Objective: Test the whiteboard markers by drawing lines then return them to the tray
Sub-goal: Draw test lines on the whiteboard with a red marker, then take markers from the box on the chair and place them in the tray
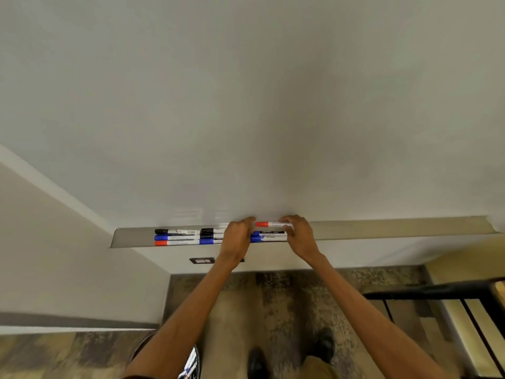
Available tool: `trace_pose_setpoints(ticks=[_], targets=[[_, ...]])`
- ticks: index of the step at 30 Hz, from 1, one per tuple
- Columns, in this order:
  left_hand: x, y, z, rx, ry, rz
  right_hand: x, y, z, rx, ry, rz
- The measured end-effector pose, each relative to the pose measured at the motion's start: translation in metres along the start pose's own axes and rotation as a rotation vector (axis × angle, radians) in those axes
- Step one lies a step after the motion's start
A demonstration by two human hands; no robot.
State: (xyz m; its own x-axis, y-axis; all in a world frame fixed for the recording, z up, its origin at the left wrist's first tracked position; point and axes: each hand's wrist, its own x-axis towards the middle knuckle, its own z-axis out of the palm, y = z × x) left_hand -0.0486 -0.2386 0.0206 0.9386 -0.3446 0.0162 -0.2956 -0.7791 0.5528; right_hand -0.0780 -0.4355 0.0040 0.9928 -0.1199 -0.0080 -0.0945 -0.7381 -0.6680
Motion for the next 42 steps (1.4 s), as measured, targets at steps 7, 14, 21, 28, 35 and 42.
trace_pose_setpoints(ticks=[7, 14, 21, 28, 35, 42], targets=[[-0.019, -0.030, 0.028, 0.105, -0.105, -0.148, 0.013, 0.010, 0.024, -0.098, -0.068, 0.027], [-0.034, -0.051, 0.052, 0.213, -0.174, -0.174, 0.011, 0.009, 0.039, -0.065, -0.047, 0.050], [-0.036, -0.046, 0.048, 0.223, -0.140, -0.163, 0.007, 0.011, 0.044, -0.008, -0.075, 0.018], [-0.030, -0.034, 0.046, 0.054, -0.086, -0.129, -0.006, 0.007, 0.022, -0.031, 0.015, 0.036], [-0.020, 0.003, 0.052, -0.061, -0.002, -0.023, -0.022, 0.012, -0.012, 0.030, 0.204, 0.058], [-0.023, 0.077, 0.064, -0.222, -0.061, 0.010, -0.058, 0.039, -0.064, 0.091, 0.396, 0.132]])
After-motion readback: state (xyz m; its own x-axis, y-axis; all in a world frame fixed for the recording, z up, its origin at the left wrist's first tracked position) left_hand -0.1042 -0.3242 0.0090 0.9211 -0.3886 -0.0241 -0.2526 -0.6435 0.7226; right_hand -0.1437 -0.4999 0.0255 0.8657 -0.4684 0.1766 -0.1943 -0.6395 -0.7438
